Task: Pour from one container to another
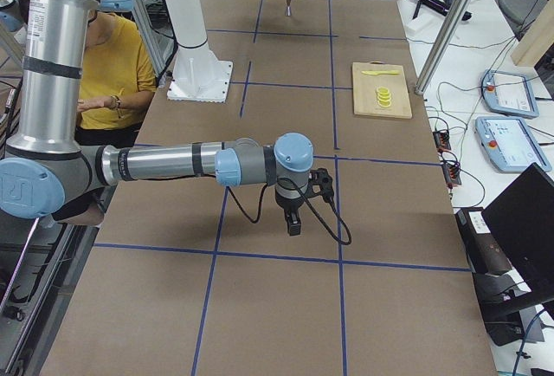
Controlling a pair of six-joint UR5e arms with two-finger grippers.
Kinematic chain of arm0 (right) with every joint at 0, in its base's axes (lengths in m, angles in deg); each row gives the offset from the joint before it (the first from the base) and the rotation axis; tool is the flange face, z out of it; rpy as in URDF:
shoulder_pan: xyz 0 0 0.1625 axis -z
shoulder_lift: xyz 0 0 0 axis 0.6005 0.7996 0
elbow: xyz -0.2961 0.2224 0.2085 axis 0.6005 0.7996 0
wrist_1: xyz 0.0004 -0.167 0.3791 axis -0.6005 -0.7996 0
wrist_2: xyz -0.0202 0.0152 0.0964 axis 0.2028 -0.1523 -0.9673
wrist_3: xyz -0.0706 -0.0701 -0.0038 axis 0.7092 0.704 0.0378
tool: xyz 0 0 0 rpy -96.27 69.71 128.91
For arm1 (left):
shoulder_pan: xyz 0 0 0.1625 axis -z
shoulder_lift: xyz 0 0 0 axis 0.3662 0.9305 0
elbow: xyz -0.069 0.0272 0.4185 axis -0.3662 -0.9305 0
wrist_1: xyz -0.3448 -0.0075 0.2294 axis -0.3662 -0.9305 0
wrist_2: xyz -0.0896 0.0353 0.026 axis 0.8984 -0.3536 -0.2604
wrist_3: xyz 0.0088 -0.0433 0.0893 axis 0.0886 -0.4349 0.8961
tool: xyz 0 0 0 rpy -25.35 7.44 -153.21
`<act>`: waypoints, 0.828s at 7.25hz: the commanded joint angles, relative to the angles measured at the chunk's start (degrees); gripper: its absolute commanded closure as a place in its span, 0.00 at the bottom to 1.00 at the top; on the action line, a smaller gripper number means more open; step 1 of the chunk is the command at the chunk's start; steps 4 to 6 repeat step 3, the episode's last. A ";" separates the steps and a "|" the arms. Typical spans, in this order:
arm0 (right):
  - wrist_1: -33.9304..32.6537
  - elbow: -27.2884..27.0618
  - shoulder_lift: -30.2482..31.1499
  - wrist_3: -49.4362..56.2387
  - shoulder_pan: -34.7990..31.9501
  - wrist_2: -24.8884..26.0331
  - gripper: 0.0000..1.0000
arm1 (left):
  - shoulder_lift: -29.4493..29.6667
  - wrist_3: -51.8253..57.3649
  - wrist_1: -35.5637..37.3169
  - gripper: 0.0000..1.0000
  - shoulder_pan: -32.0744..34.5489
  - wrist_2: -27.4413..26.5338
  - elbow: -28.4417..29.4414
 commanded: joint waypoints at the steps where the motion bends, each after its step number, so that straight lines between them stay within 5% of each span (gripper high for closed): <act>1: 0.29 -0.14 -0.08 -0.19 -0.07 -0.17 0.00 | 0.37 -0.14 -0.27 0.00 -0.10 -0.07 -0.11; 6: 0.30 -1.72 0.01 -0.19 -0.07 -0.08 0.00 | 0.46 -0.14 -0.27 0.00 -0.11 -0.16 -0.29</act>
